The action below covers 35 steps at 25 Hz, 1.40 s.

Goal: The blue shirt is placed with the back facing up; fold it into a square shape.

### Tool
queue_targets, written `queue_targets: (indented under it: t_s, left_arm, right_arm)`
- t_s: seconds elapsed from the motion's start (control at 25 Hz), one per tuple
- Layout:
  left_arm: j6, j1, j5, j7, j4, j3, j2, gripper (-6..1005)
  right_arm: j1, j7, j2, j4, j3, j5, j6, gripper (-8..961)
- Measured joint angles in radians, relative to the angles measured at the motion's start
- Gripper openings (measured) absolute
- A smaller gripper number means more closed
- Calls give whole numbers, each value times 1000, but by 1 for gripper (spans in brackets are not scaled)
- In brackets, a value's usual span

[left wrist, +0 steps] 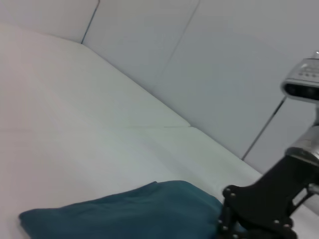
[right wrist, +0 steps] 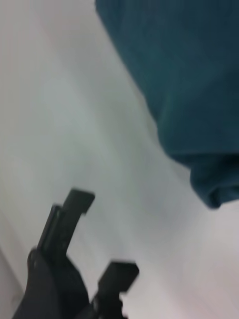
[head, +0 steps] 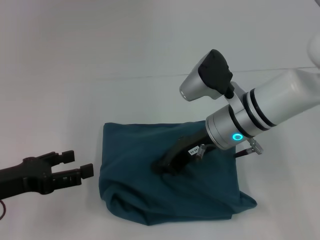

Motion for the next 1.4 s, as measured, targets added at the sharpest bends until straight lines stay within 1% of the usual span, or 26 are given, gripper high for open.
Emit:
queue_targets:
  t_s: [0.28, 0.48, 0.6, 0.76, 0.96, 1.08, 1.2, 1.32, 1.4]
  left_arm:
    - [-1, -13, 0, -1, -5, 12, -2, 860]
    - [4, -27, 1, -5, -17, 17, -2, 859]
    - [14, -34, 1, -32, -20, 44, -2, 858]
    - [24, -50, 5, -117, -11, 109, 2, 857]
    - [42, -64, 2, -179, 34, 151, -3, 856]
    - [73, -86, -1, -210, 39, 155, -3, 855]
    - [85, -107, 0, -244, 40, 173, -3, 855]
    - [62, -125, 8, -293, 37, 221, -2, 854]
    - [40, -131, 12, -327, 34, 266, 1, 853]
  right_arm:
    - [18, 51, 1, 33, -83, -37, 98, -2]
    - [28, 53, 3, 57, -99, -52, 154, -1]
    - [26, 50, 3, 57, -102, -51, 174, -1]
    - [16, 48, 2, 22, -95, -20, 145, -1]
    - [-33, 84, -5, -129, -54, 3, 36, -1]
    - [-63, 144, -15, -212, -42, -10, -12, -1]
    - [-62, 192, -20, -227, -42, -66, -36, -1]
    - [-47, 225, -10, -217, -41, -145, -45, -1]
    - [-42, 234, -7, -210, -37, -162, -41, -2]
